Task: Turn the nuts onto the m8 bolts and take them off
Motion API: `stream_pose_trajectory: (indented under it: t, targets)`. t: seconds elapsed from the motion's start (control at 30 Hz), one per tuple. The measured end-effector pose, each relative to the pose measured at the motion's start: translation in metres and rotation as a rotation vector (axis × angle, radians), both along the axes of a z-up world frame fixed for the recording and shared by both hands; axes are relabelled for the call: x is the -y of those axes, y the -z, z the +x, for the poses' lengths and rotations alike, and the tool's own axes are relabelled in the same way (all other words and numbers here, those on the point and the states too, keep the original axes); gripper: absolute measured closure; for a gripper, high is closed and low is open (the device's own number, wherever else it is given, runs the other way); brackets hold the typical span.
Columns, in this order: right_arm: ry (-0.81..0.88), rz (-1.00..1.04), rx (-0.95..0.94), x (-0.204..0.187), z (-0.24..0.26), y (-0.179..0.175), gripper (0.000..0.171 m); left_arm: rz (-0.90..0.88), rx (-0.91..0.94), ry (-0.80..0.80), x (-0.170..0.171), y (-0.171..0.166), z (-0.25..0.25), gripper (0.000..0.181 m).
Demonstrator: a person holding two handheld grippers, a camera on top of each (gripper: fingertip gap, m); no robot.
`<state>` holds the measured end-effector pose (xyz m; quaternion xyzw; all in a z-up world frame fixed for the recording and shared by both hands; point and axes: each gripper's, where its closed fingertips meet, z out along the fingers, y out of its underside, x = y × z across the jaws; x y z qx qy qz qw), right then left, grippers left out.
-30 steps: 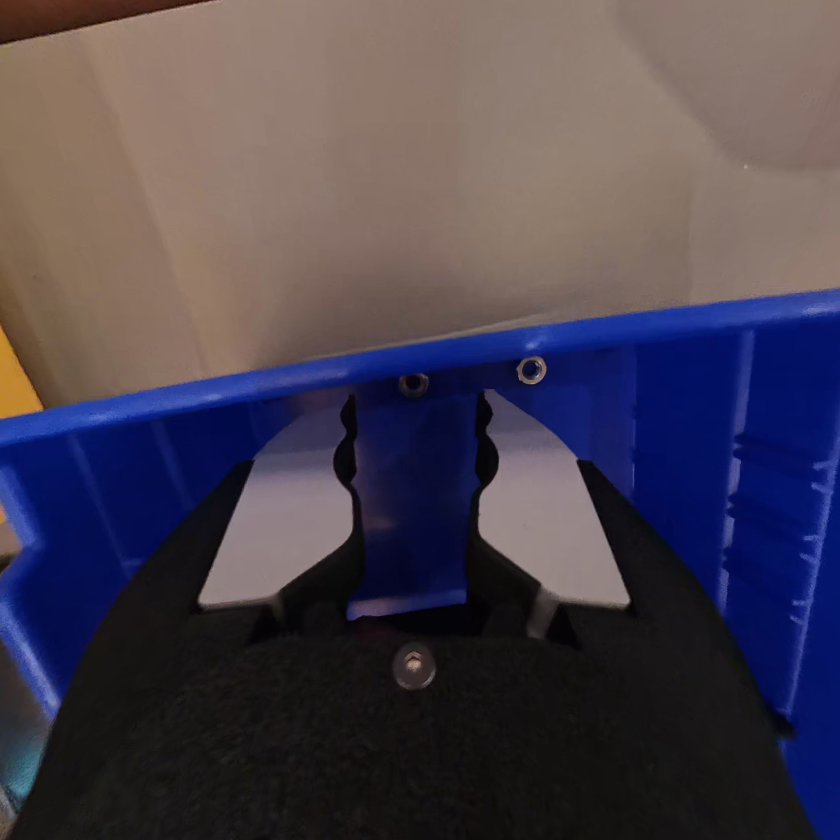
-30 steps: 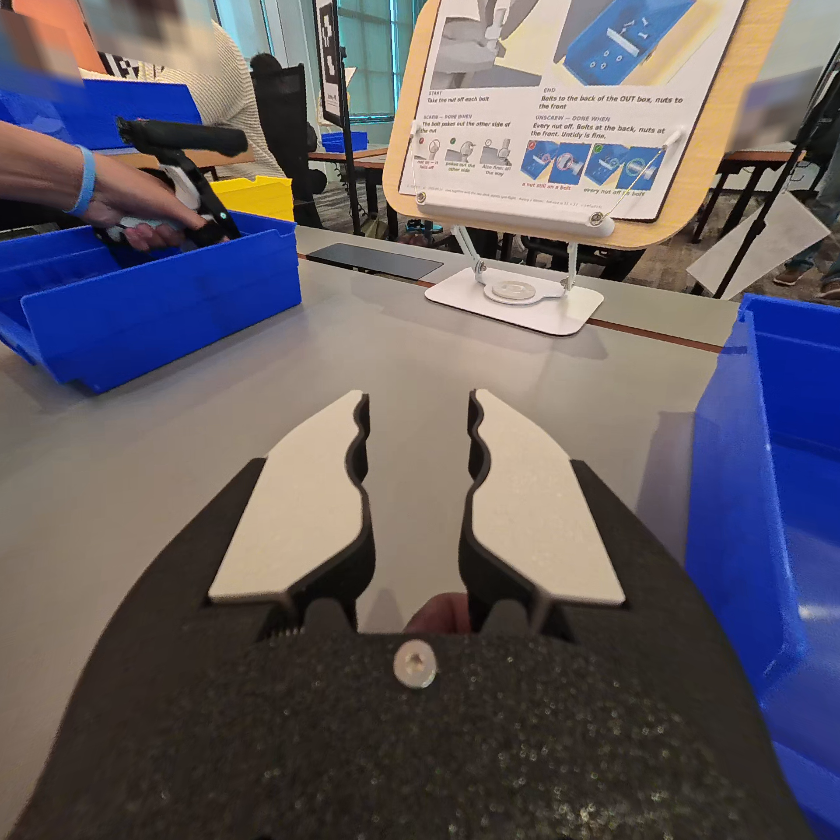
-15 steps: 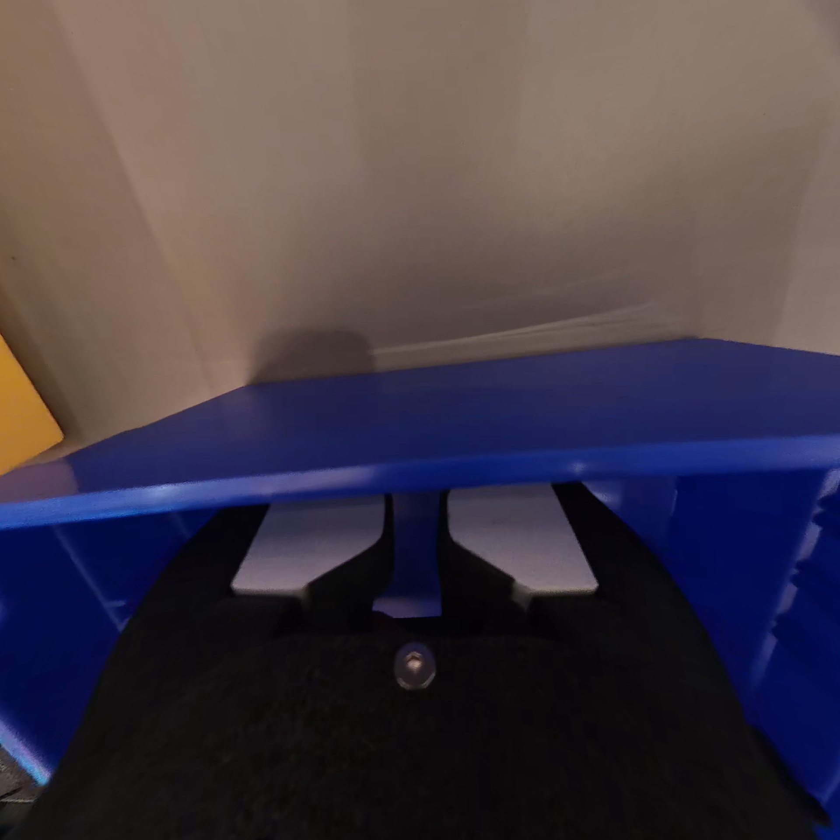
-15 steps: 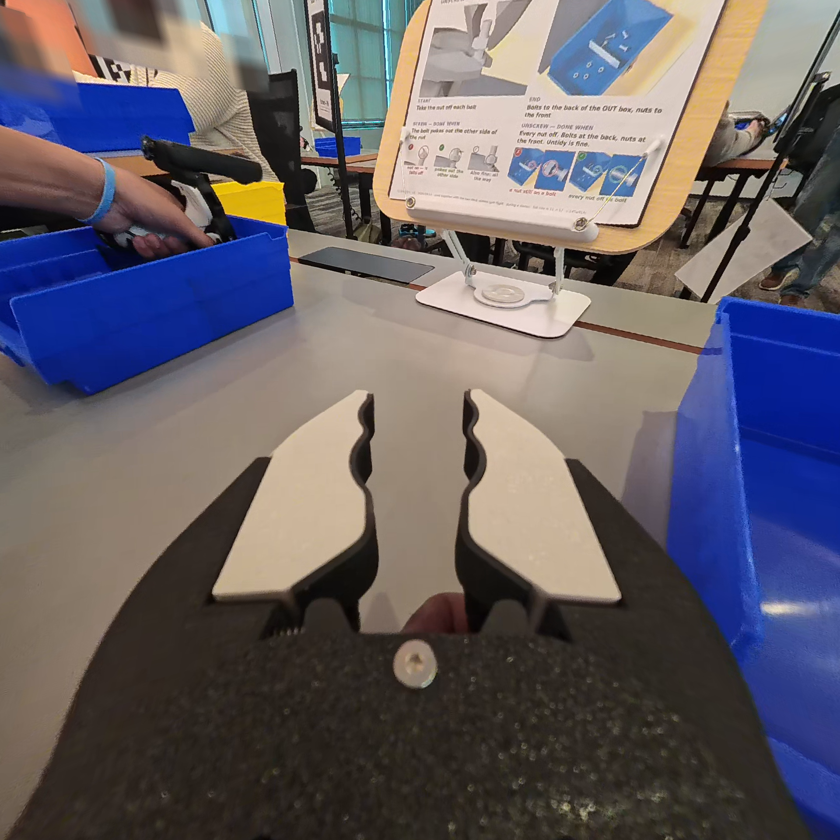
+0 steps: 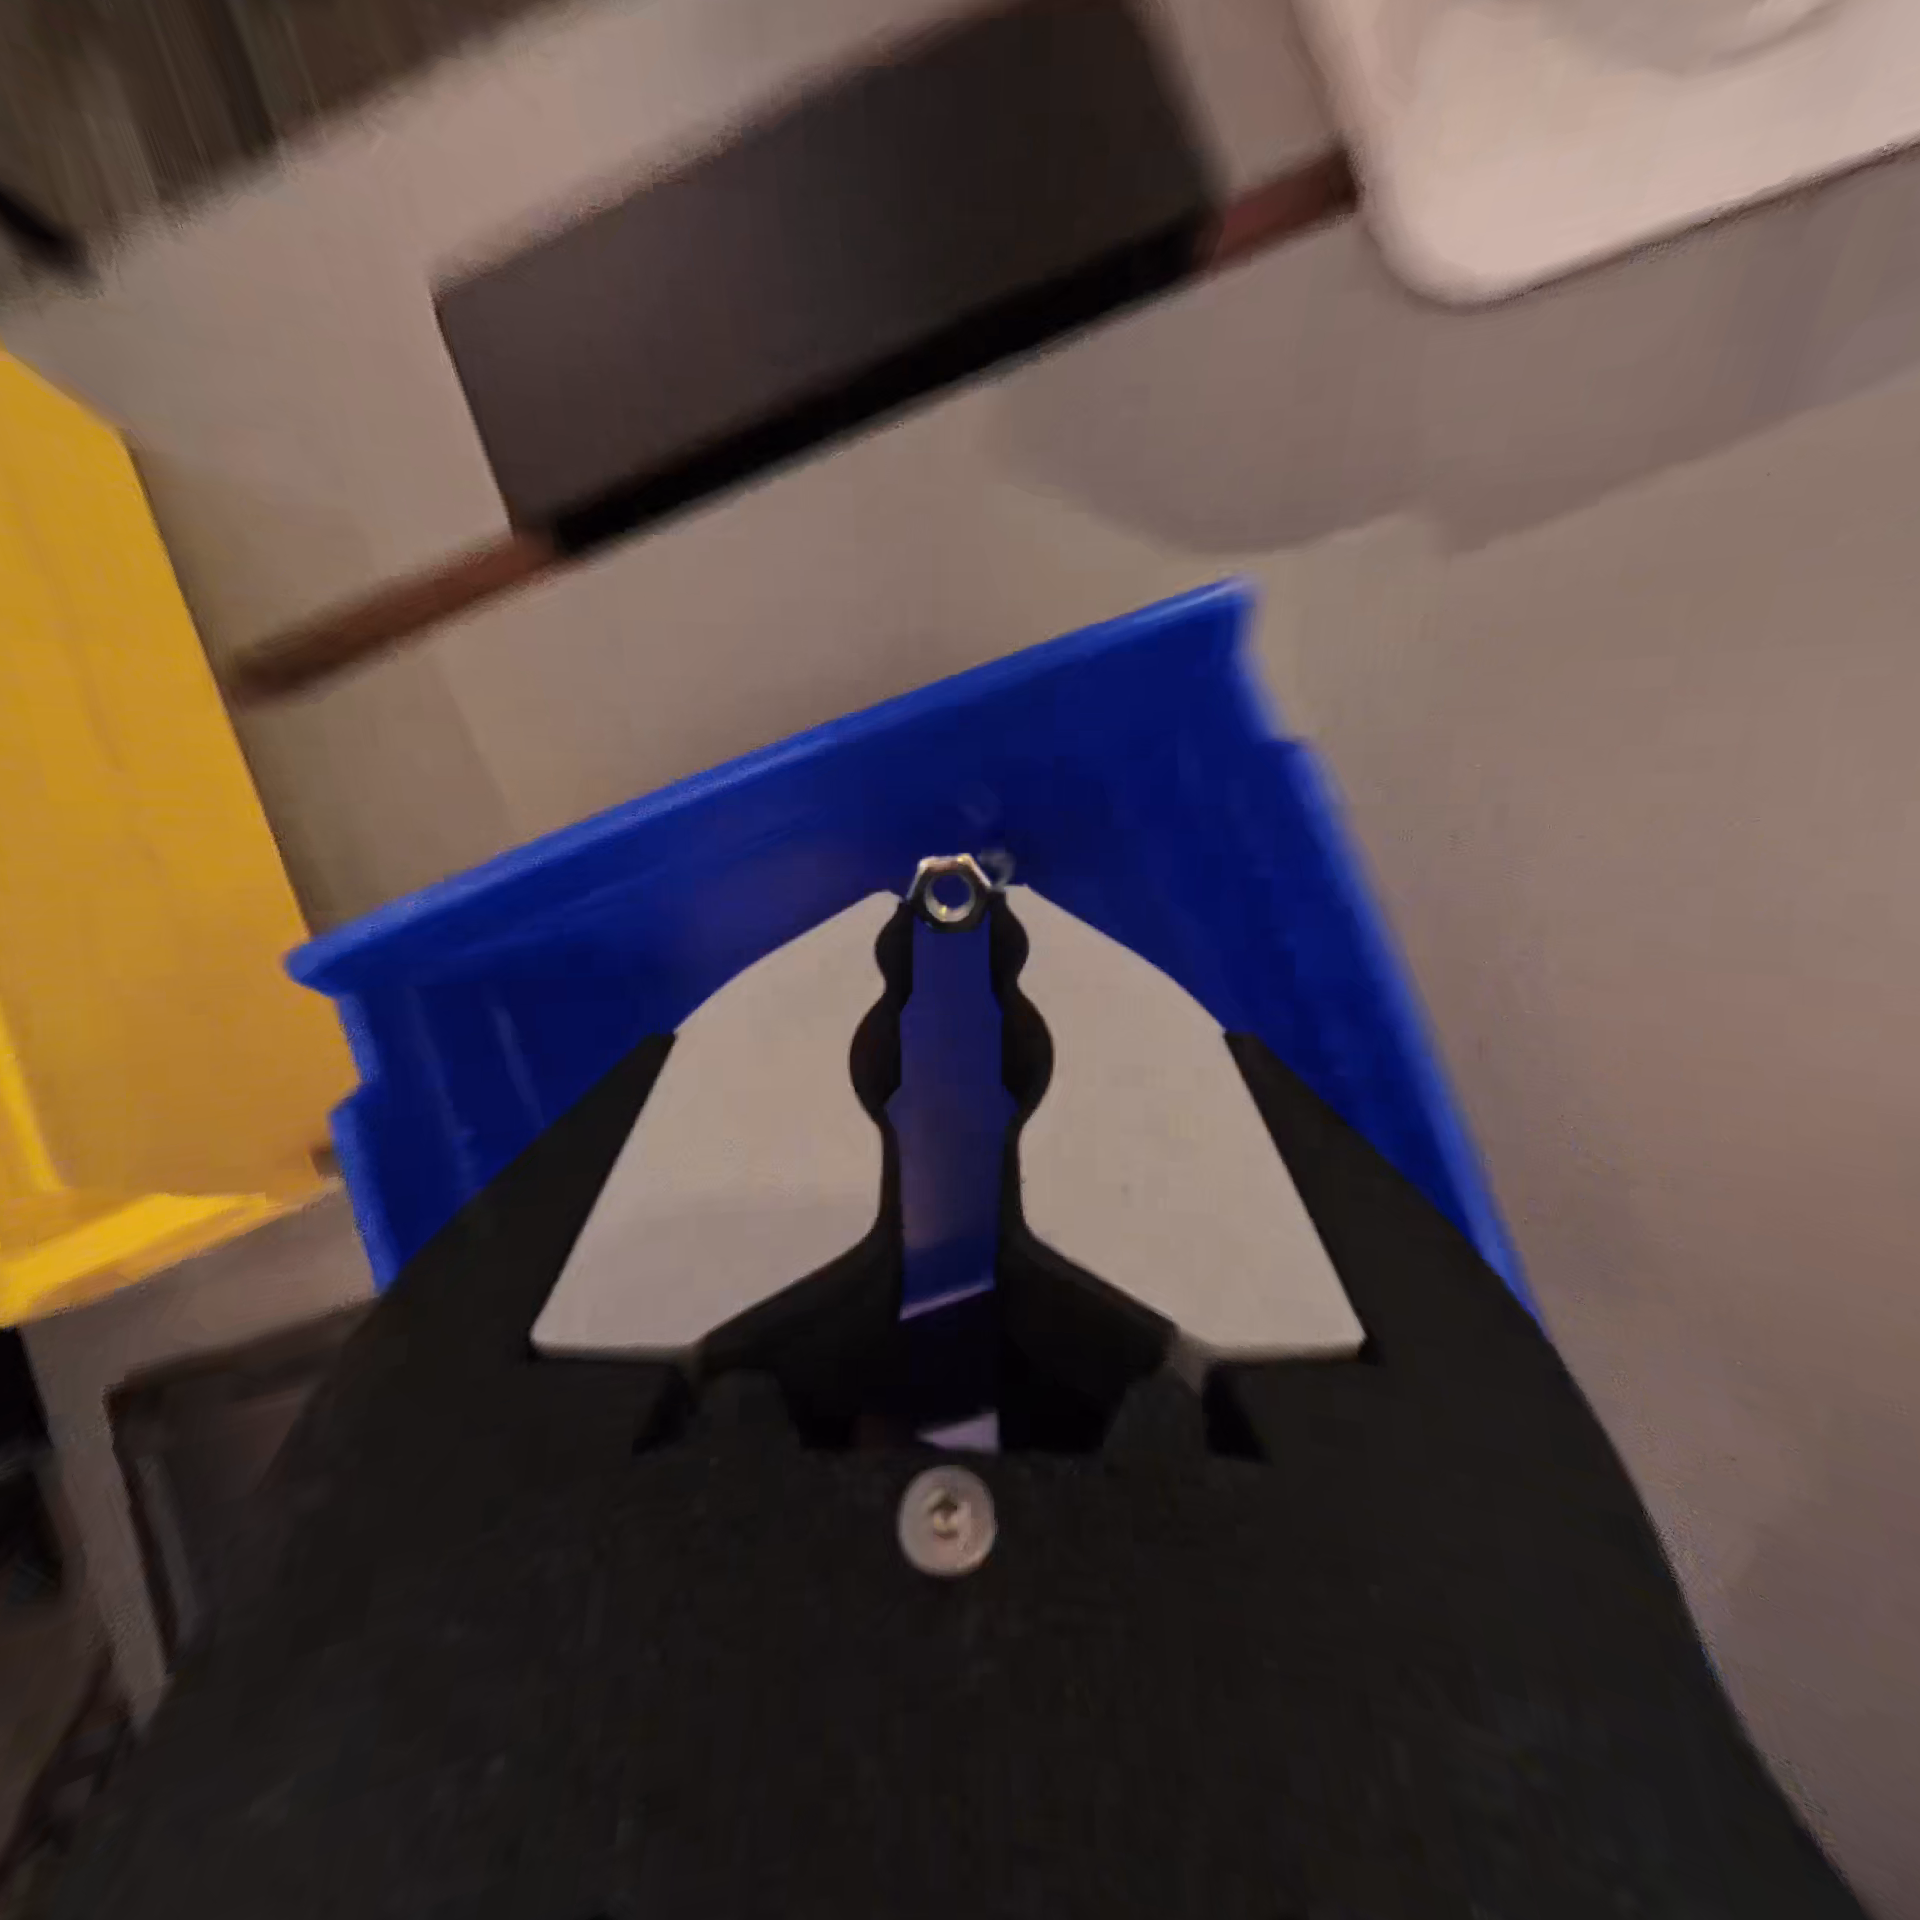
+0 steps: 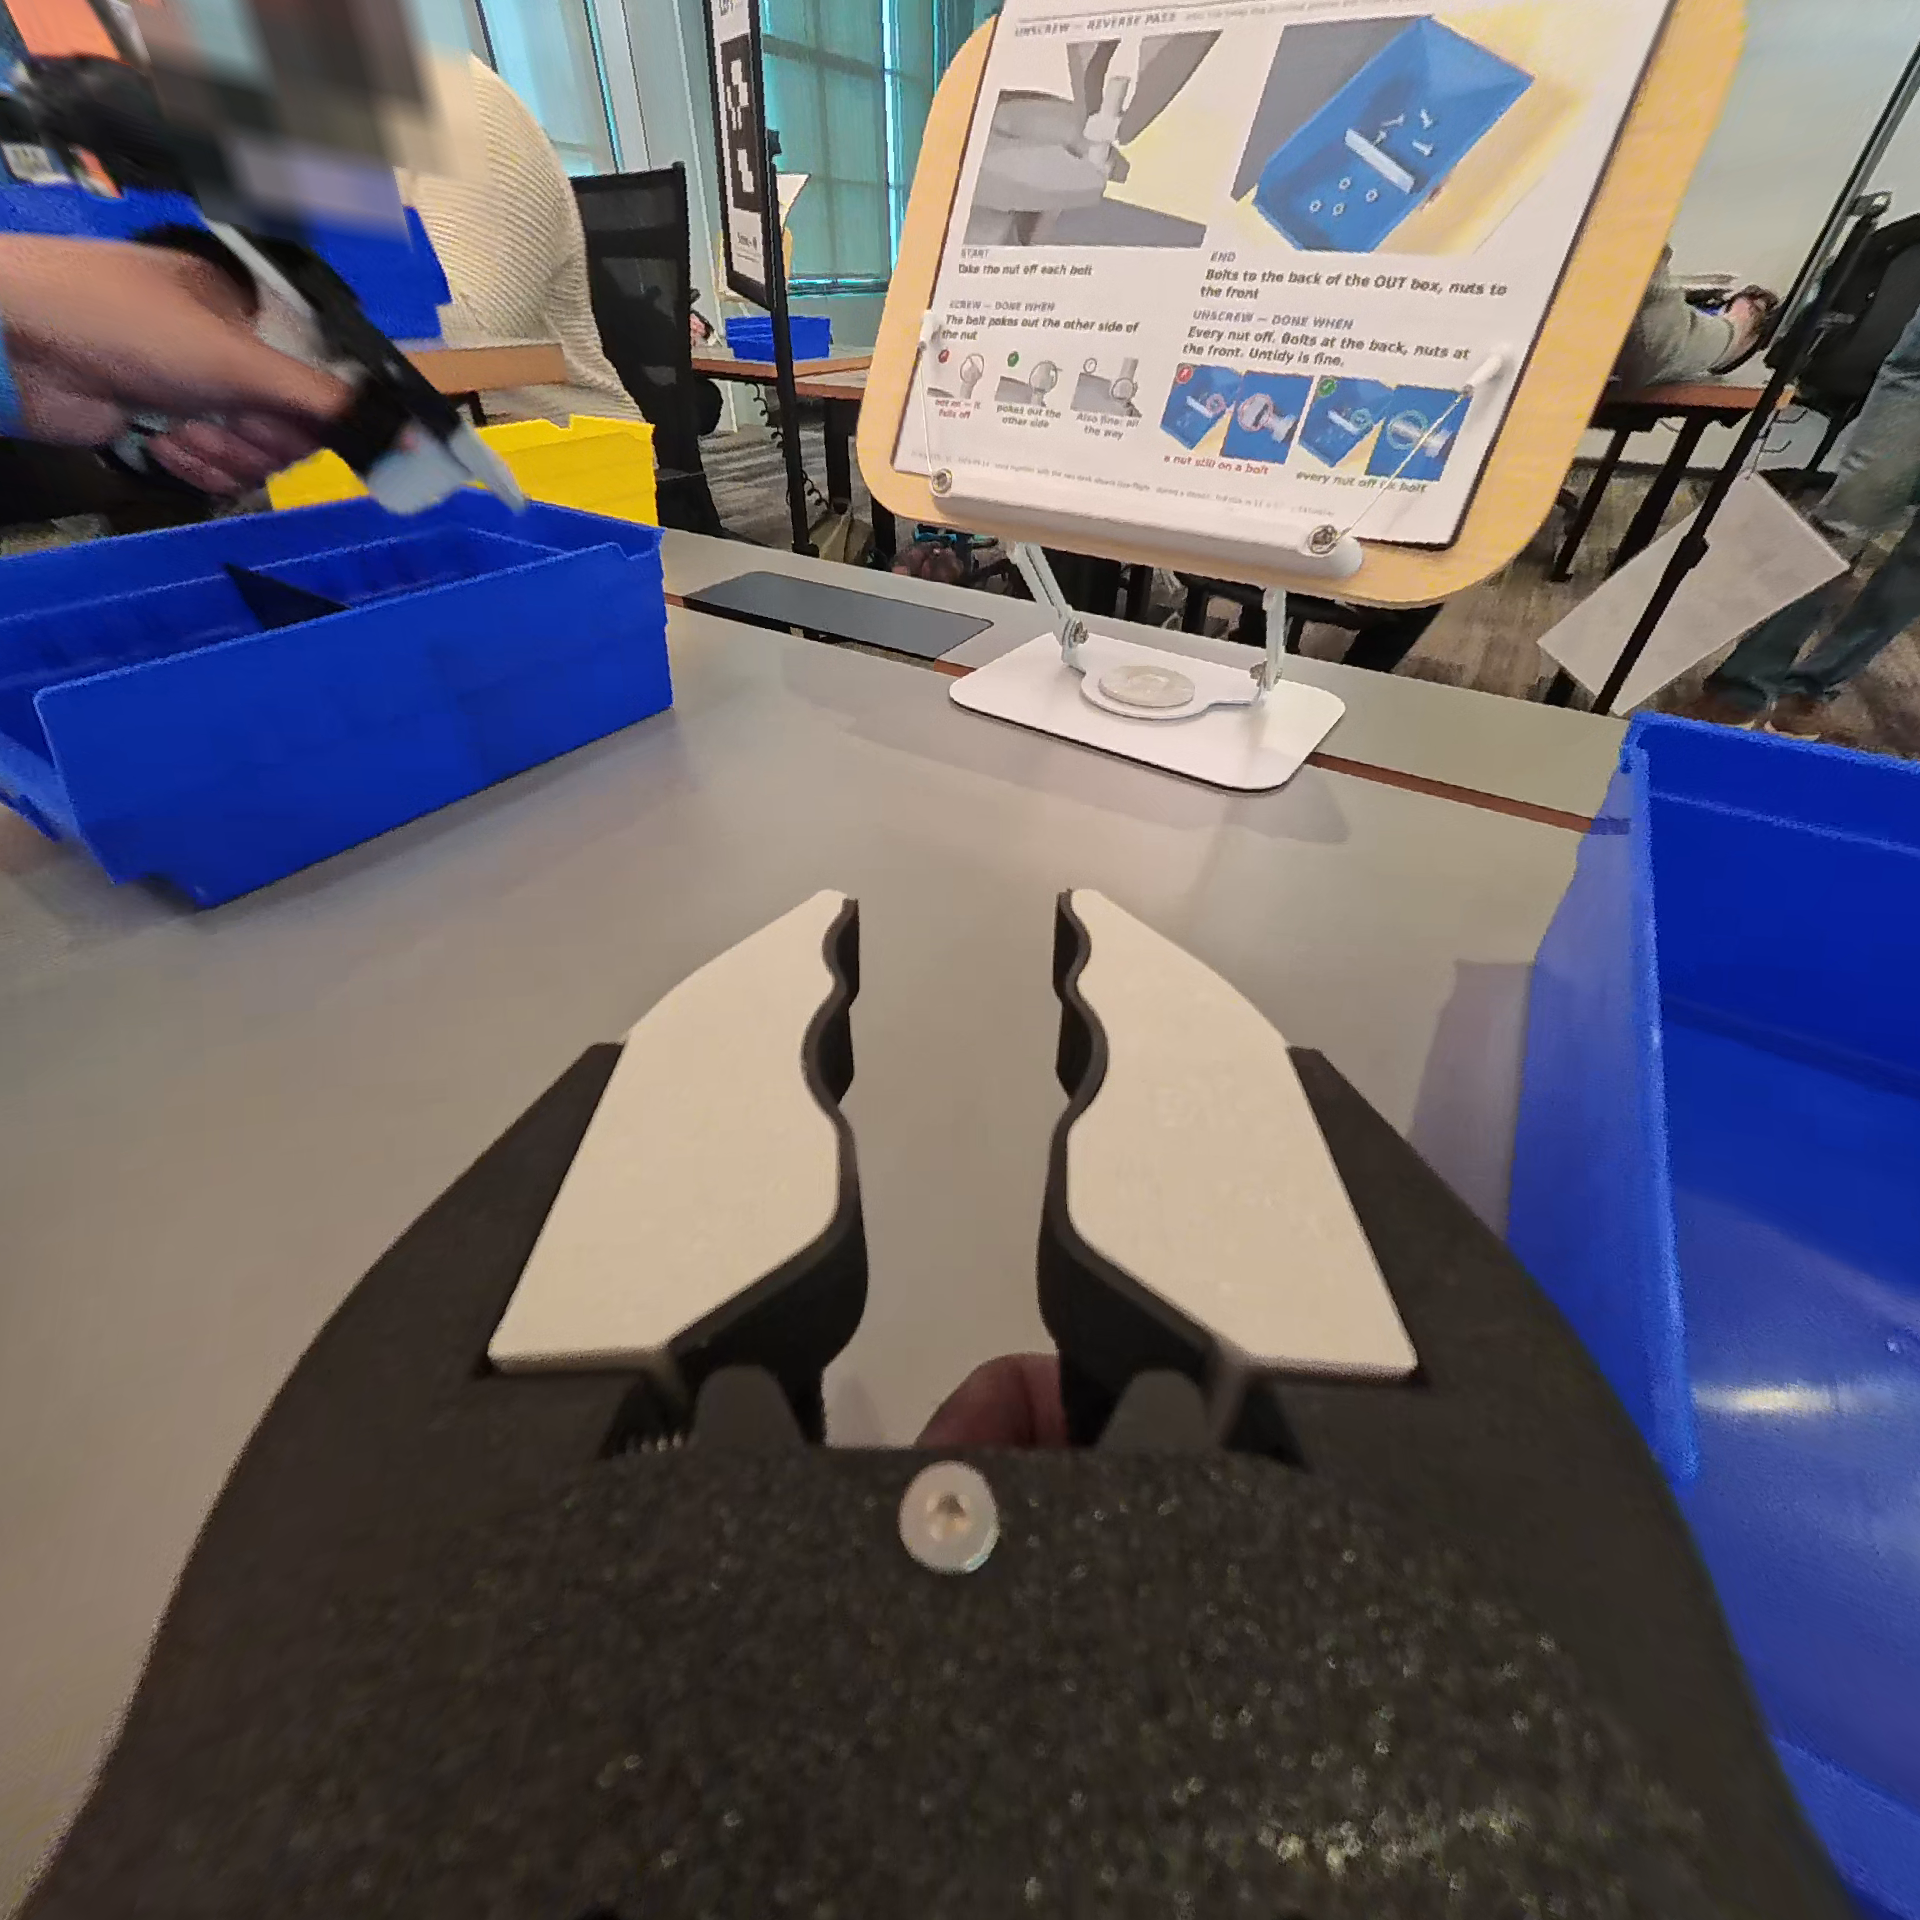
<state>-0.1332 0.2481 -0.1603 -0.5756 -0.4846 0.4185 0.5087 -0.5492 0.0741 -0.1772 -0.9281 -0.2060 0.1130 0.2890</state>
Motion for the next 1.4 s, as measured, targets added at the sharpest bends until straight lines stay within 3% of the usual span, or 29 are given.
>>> stream_pose_trajectory:
  t: [0.13, 0.3, 0.43, 0.53, 0.83, 1.03, 1.4]
  targets:
    - [0.02, 0.036, 0.01, -0.004, 0.0, -0.004, 0.136, 0.3, -0.289, 0.039, 0.012, -0.071, 0.044, 0.167]
    - [0.044, 0.1, 0.023, -0.008, 0.0, -0.016, 0.136, 0.591, -0.504, -0.023, 0.048, -0.111, 0.121, 0.168]
    - [0.066, 0.092, 0.014, -0.007, 0.005, -0.022, 0.136, 0.726, -0.528, -0.078, 0.065, -0.097, 0.181, 0.168]
    - [0.082, 0.074, 0.018, -0.005, 0.011, -0.02, 0.136, 0.722, -0.517, -0.076, 0.067, -0.071, 0.216, 0.167]
    - [0.122, 0.089, 0.028, -0.002, 0.026, -0.024, 0.137, 0.746, -0.413, -0.007, 0.064, -0.05, 0.245, 0.168]
    - [0.12, 0.096, 0.025, -0.001, 0.026, -0.027, 0.137, 0.625, -0.238, 0.23, 0.013, -0.043, 0.257, 0.168]
    - [0.086, 0.084, 0.034, 0.003, 0.024, -0.025, 0.137, -0.013, -0.02, 0.8, -0.104, 0.054, 0.299, 0.168]
